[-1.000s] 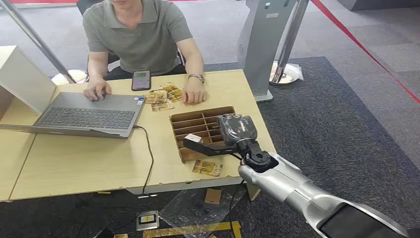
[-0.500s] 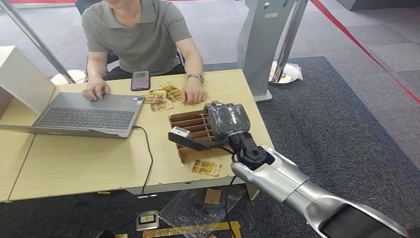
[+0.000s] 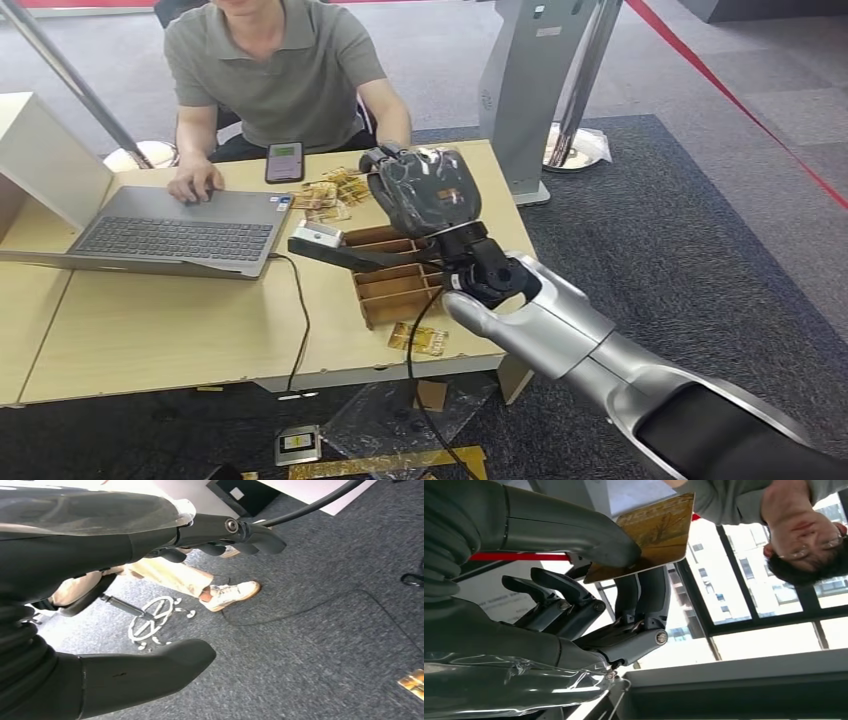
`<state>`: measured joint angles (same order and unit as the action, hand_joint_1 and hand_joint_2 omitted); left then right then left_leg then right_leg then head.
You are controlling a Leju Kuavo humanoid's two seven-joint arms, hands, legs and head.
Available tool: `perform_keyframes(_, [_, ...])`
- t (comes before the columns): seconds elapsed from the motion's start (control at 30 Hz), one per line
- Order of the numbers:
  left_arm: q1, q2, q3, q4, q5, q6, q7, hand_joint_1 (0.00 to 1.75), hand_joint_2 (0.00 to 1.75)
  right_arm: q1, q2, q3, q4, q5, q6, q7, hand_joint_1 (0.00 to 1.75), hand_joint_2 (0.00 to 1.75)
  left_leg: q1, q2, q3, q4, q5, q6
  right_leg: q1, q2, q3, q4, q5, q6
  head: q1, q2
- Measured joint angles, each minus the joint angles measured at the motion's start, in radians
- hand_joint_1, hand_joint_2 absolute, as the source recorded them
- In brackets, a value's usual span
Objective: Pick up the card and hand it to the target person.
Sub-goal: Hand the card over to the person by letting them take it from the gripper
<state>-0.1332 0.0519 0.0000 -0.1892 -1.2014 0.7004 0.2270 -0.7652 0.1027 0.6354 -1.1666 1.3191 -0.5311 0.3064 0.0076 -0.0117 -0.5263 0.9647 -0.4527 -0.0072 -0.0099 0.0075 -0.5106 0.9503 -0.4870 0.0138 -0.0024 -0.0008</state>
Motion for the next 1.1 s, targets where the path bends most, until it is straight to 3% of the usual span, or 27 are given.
perform_keyframes(0.17, [0.000,-0.005,0.000,-0.002,0.000,0.000,-0.009,0.00,1.75,-0.075,0.047,0.016,0.207,0.016,-0.088,-0.033,1.75,1.75,0.000,0.000,0.000,0.000,0.000,0.000,0.000,0.000,0.000,0.000,0.000,0.000,-0.001,0.000])
perform_keyframes(0.57, [0.001,-0.013,0.000,-0.005,-0.010,0.000,0.056,0.00,1.75,-0.157,0.119,0.042,0.495,0.057,-0.099,-0.019,1.75,1.75,0.000,0.000,0.000,0.000,0.000,0.000,0.000,0.000,0.000,0.000,0.000,0.000,-0.001,0.000])
perform_keyframes(0.6, [0.001,-0.014,0.000,-0.005,-0.010,0.000,0.056,0.00,1.75,-0.161,0.123,0.043,0.506,0.060,-0.099,-0.016,1.45,1.75,0.000,0.000,0.000,0.000,0.000,0.000,0.000,0.000,0.000,0.000,0.000,0.000,0.000,0.000])
perform_keyframes(0.7, [0.001,-0.015,0.000,-0.005,-0.012,0.000,0.056,0.00,1.75,-0.174,0.135,0.048,0.539,0.076,-0.098,0.001,0.14,1.75,0.000,0.000,0.000,0.000,0.000,0.000,0.000,0.000,0.000,0.000,0.000,0.000,-0.001,0.000])
perform_keyframes(0.73, [0.001,-0.015,0.000,-0.005,-0.014,0.000,0.056,0.00,1.75,-0.177,0.138,0.049,0.548,0.083,-0.098,0.008,0.00,1.75,0.000,0.000,0.000,0.000,0.000,0.000,0.000,0.000,0.000,0.000,0.000,0.000,-0.001,0.000])
perform_keyframes(1.1, [0.004,-0.022,0.000,-0.014,-0.031,0.000,0.149,0.00,1.75,-0.189,0.156,0.053,0.586,0.129,-0.054,0.090,0.00,1.75,0.000,0.000,0.000,0.000,0.000,0.000,0.000,0.000,-0.001,0.000,0.000,0.000,0.000,0.000])
